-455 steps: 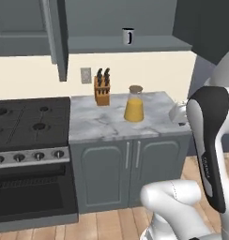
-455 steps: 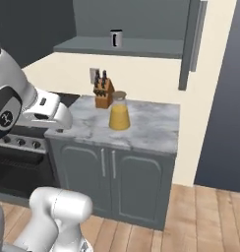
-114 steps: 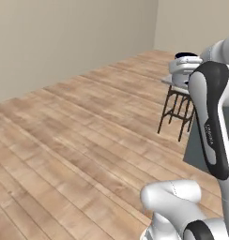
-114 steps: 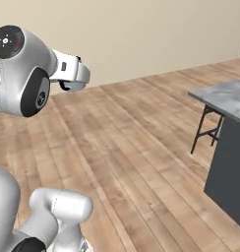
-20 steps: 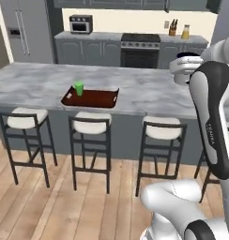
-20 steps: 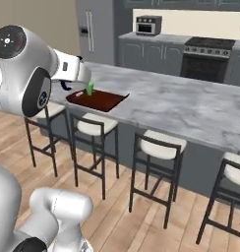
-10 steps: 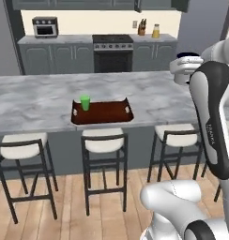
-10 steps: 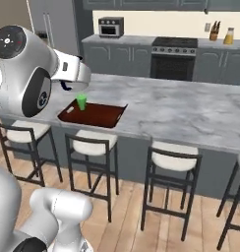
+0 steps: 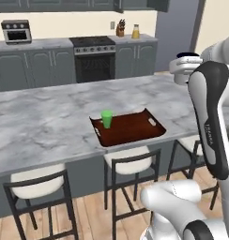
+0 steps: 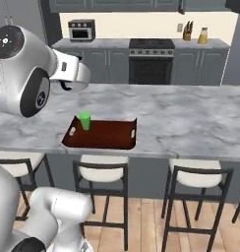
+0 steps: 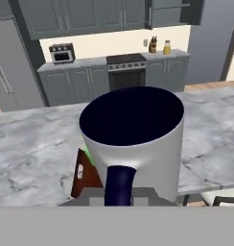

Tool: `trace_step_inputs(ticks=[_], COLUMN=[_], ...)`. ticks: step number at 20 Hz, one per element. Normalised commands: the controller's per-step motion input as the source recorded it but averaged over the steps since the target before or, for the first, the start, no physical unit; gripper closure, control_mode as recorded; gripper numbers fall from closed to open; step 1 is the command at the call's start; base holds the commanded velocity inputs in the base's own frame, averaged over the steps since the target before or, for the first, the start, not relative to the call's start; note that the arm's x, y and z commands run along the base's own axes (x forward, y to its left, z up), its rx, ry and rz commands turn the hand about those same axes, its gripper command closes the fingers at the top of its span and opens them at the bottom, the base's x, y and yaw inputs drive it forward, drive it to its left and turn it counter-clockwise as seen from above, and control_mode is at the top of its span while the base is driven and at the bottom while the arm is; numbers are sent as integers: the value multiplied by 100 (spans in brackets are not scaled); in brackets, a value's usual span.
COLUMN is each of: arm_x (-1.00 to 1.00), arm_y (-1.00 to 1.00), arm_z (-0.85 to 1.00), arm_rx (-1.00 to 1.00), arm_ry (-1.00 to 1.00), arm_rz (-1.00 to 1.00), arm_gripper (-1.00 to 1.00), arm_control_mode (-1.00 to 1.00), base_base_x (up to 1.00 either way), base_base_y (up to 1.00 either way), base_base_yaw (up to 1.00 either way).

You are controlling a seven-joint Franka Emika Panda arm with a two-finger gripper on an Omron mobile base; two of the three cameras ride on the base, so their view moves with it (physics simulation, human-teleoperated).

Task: There is a tray on the dining counter. Grab the cup, mug, and pitcher and place them on the tray. The pitcher may be placed next to the tray if it cannot fit the tray.

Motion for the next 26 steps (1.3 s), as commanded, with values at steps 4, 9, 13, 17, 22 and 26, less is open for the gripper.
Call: trace_step_inputs(ticks=[4,9,13,17,22,26], arm_x=[0,0,0,0,0,0], arm_y=[0,0,0,0,0,0], arm_z=[0,0,0,0,0,0], arm_rx=[0,0,0,0,0,0], arm_ry=[0,0,0,0,0,0], arm_rz=[0,0,0,0,0,0], arm_gripper=[100,100,100,100,100,100], arm_control_mode=[100,100,100,100,100,100], base_base_x=[59,37,23,26,31,18], base_base_y=[39,0,0,0,0,0], base_base_yaw=[-9,22,23,1,0,0])
